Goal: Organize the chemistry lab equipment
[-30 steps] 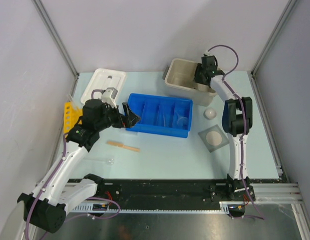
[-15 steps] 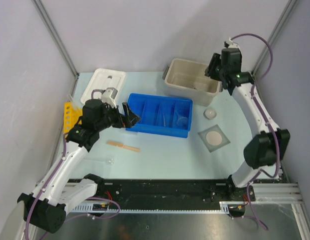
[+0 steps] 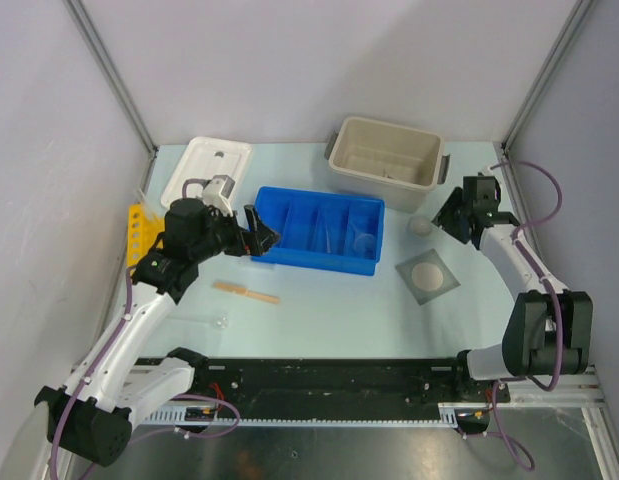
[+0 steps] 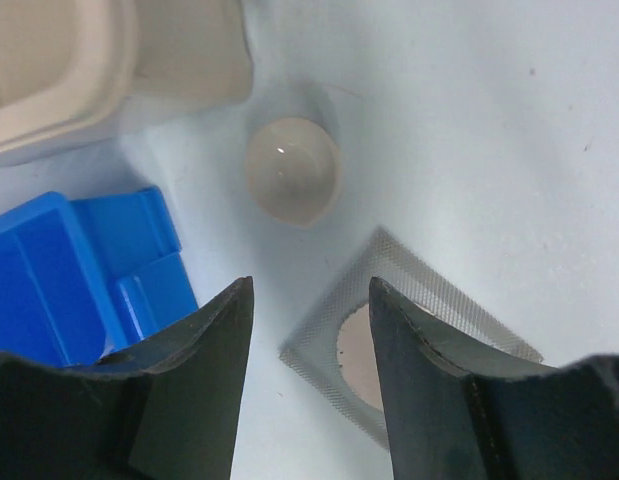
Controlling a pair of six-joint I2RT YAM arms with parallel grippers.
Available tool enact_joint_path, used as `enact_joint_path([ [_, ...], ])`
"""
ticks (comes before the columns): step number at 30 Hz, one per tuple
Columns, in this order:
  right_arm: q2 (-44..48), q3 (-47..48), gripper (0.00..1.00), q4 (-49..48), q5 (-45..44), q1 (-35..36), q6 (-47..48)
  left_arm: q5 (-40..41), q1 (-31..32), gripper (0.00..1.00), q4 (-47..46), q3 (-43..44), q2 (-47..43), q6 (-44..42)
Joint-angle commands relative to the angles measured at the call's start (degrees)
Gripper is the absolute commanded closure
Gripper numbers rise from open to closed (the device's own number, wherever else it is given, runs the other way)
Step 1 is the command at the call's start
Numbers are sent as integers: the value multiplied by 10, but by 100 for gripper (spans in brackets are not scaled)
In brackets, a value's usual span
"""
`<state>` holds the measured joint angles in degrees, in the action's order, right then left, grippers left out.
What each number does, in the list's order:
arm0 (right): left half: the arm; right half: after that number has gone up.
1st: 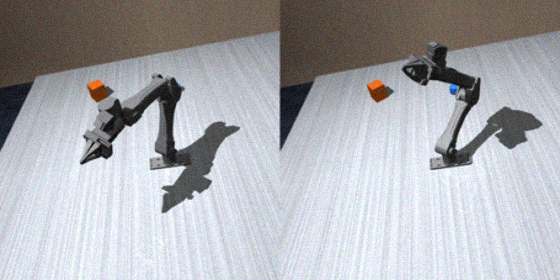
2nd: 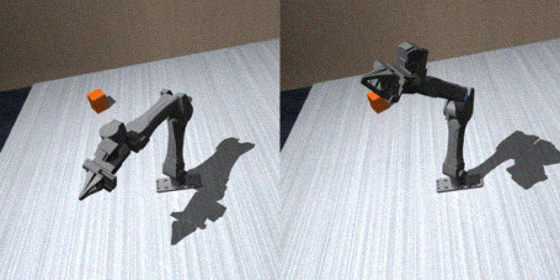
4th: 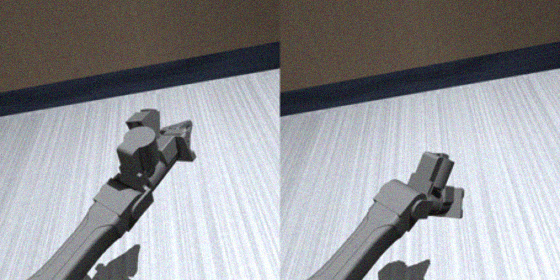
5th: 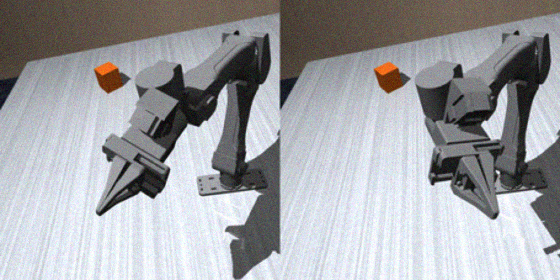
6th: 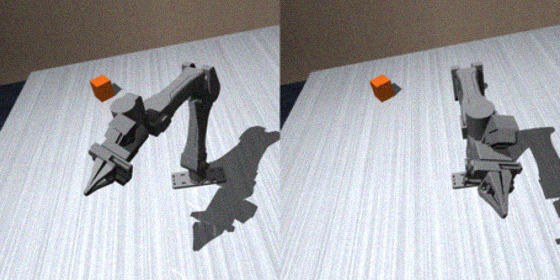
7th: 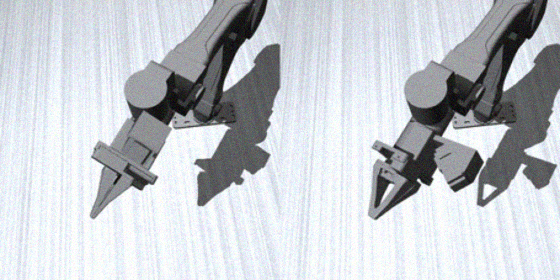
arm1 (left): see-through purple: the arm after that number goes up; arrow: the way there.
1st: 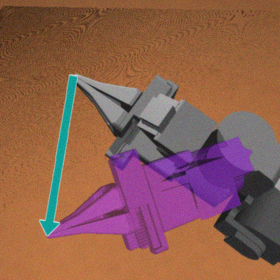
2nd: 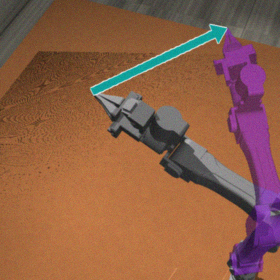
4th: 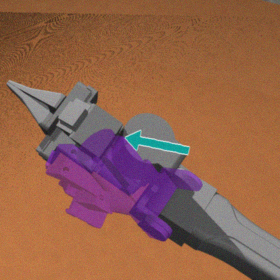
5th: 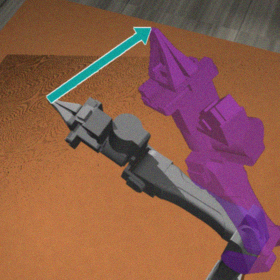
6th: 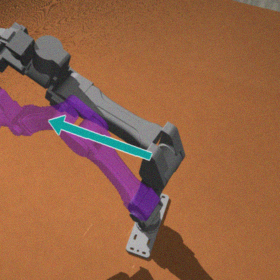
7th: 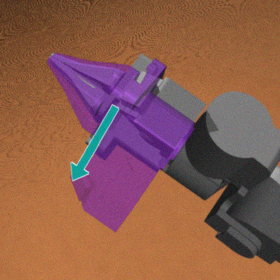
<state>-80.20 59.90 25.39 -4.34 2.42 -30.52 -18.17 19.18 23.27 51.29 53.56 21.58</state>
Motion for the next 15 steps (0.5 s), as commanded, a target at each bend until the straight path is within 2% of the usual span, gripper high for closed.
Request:
enact_joint_path([
  [1, 11, -57, 47, -115, 34, -34, -49, 1, 4, 1, -13, 4, -12, 4],
  [8, -58, -126, 53, -247, 119, -72, -75, -1, 4, 1, -12, 3, -9, 5],
  [15, -152, -133, 55, -346, 198, -77, -58, -1, 4, 1, -13, 4, -7, 4],
])
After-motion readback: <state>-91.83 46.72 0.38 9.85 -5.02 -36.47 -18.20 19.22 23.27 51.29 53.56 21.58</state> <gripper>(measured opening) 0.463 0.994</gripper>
